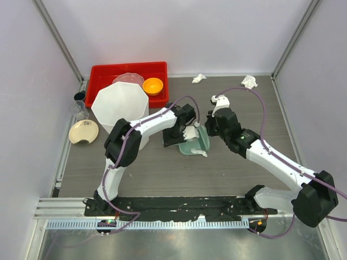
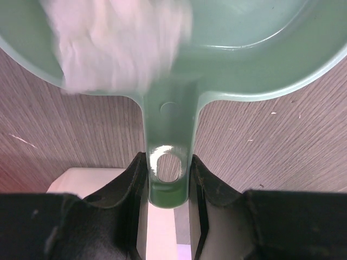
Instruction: Sweep away the paper scraps from the table
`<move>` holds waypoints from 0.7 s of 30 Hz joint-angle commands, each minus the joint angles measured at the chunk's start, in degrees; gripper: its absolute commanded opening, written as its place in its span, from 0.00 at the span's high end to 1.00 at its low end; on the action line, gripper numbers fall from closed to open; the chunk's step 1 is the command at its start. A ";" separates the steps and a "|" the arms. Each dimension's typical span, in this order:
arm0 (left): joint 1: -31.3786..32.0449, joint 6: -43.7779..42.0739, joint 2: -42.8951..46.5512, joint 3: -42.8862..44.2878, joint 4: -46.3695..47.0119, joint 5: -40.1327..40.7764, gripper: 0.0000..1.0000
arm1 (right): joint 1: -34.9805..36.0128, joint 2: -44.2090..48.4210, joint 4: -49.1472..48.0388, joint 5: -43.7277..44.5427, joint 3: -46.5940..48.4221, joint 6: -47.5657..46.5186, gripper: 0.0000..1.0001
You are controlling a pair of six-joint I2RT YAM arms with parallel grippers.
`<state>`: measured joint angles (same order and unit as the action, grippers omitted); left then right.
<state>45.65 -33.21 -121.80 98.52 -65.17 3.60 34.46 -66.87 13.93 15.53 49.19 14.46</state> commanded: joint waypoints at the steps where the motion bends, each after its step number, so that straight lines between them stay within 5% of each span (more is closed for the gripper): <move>1: 0.06 0.25 -0.20 0.10 2.76 -3.15 1.00 | 0.35 2.71 -8.57 -5.78 0.29 3.03 0.99; 5: -0.21 0.95 1.38 -1.13 5.39 -7.36 1.00 | 0.35 3.15 -8.14 -5.25 2.40 1.63 0.99; 21: -2.40 4.99 7.18 -4.57 9.36 -21.08 1.00 | 0.26 9.74 4.87 20.49 18.75 -14.19 0.99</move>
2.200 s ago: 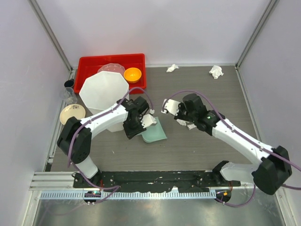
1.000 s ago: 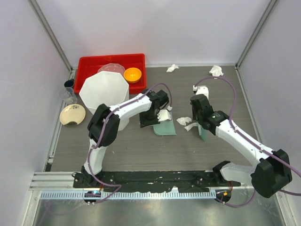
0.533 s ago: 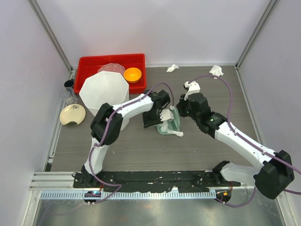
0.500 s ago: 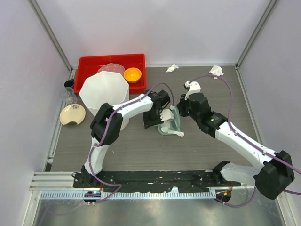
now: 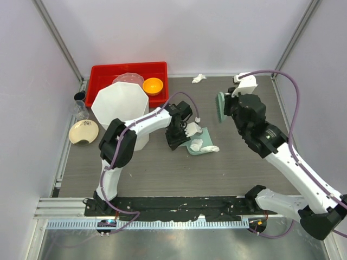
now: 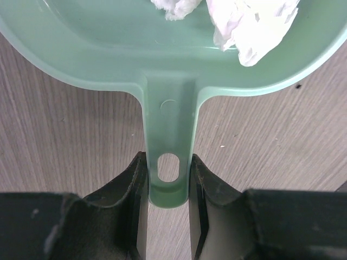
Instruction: Sweep away the paper scraps from the table
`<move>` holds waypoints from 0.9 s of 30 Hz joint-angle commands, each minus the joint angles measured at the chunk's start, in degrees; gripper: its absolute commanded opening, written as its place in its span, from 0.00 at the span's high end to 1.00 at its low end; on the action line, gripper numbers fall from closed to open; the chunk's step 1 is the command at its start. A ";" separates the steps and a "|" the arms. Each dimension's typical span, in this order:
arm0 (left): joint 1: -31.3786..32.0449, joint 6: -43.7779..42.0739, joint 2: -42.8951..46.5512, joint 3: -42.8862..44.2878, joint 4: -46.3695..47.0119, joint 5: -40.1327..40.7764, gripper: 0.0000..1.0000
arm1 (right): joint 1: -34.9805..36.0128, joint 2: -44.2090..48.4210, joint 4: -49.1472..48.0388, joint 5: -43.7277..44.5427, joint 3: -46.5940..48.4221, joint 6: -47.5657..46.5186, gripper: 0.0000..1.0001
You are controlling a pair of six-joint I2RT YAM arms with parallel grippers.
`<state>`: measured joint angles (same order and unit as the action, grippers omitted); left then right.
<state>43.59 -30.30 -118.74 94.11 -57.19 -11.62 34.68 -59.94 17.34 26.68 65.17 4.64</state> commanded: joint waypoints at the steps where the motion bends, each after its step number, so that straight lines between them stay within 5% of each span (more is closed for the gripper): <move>1: -0.44 2.44 4.91 0.29 1.29 -7.35 1.00 | 0.04 3.42 1.90 11.10 2.77 -4.38 0.99; 10: -2.02 11.05 10.10 10.04 -5.47 -10.35 1.00 | -0.49 8.52 15.79 29.74 9.80 -6.66 0.99; 17: -5.88 17.46 18.08 17.95 -7.76 -13.79 1.00 | -0.49 13.01 17.98 27.29 6.47 -6.05 0.99; 27: -14.67 16.95 27.85 31.04 -14.61 -4.48 1.00 | -0.49 10.72 21.42 21.76 4.27 -4.73 0.99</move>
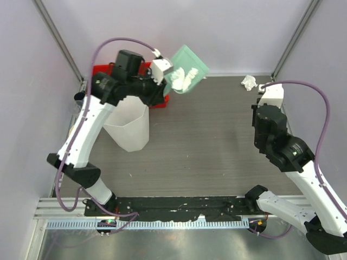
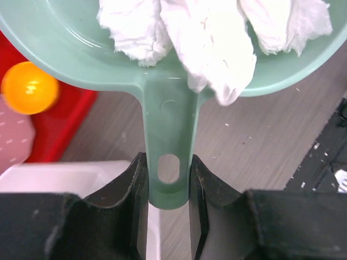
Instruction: Sweep away the paper scraps from the table
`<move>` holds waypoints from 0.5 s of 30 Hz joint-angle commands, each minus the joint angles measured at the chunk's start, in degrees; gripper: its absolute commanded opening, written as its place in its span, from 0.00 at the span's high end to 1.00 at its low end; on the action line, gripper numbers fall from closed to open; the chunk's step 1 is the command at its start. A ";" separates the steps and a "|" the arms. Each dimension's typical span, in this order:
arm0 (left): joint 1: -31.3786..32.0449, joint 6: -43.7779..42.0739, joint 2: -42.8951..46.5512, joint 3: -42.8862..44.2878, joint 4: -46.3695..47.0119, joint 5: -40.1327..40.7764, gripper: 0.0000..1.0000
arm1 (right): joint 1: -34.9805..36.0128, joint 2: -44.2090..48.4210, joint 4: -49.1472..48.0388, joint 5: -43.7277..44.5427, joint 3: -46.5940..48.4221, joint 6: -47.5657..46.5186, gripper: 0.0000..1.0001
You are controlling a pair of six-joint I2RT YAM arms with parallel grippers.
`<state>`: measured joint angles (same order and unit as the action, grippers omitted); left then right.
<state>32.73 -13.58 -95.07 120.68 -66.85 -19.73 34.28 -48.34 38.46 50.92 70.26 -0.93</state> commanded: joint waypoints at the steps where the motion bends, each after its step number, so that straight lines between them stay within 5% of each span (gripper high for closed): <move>1: -4.77 -0.12 4.88 4.39 -5.91 5.56 1.00 | -0.09 -0.97 0.22 -3.27 -0.91 0.84 0.99; 15: -9.35 -25.34 26.24 -10.46 -8.12 44.74 1.00 | -0.18 -3.34 -0.49 -8.54 -4.07 0.14 0.99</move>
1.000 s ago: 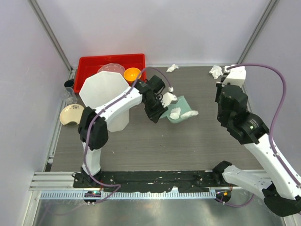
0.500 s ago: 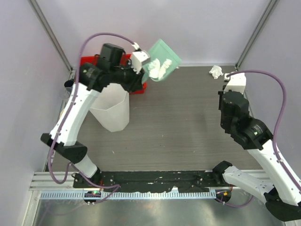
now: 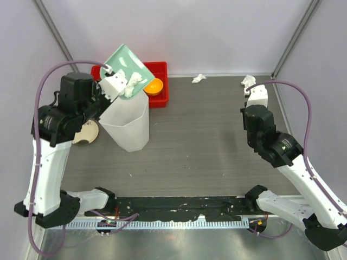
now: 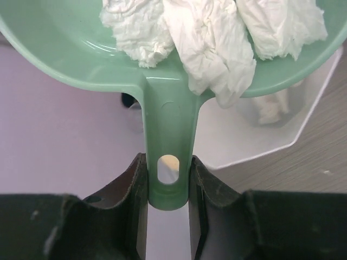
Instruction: Sweep away the paper scraps from the table
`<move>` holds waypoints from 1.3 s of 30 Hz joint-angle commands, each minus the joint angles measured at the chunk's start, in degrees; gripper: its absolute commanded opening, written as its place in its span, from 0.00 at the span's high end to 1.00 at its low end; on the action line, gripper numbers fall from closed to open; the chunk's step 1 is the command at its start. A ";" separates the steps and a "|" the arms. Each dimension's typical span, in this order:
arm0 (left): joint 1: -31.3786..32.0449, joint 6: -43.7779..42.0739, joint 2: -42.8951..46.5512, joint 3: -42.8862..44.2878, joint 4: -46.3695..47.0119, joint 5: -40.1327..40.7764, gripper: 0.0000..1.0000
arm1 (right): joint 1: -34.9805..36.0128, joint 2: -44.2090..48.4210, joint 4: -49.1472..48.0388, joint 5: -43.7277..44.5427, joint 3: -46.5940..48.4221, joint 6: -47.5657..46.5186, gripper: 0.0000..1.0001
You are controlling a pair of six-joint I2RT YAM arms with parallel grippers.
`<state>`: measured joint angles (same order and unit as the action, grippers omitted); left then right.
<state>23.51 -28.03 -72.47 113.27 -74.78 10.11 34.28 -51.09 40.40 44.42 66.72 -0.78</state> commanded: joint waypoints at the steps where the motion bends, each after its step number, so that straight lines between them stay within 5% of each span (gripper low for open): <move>1: -0.04 -12.30 4.08 -3.67 -0.10 16.94 1.00 | -0.18 -0.68 -2.69 -2.41 -0.62 0.07 0.99; 14: -0.13 -45.24 8.21 -17.44 12.45 40.94 1.00 | -0.18 -0.33 -3.66 -5.66 -1.59 0.16 0.99; 20: -0.04 -67.21 13.14 -29.15 30.47 43.77 1.00 | -0.09 -0.32 -3.75 -6.37 -1.59 -0.19 0.99; 27: -0.13 -81.27 15.50 -35.04 42.50 44.82 1.00 | -0.09 -0.15 -3.84 -7.25 -1.59 -0.98 0.99; 39: -0.04 -86.06 18.07 -37.69 49.45 47.37 1.00 | -0.18 -1.20 -8.49 -11.72 -1.33 -4.23 0.99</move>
<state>23.51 -93.10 -55.13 75.05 -26.70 52.71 34.28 -52.12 38.06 35.24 64.66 -2.57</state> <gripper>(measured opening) 0.307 0.152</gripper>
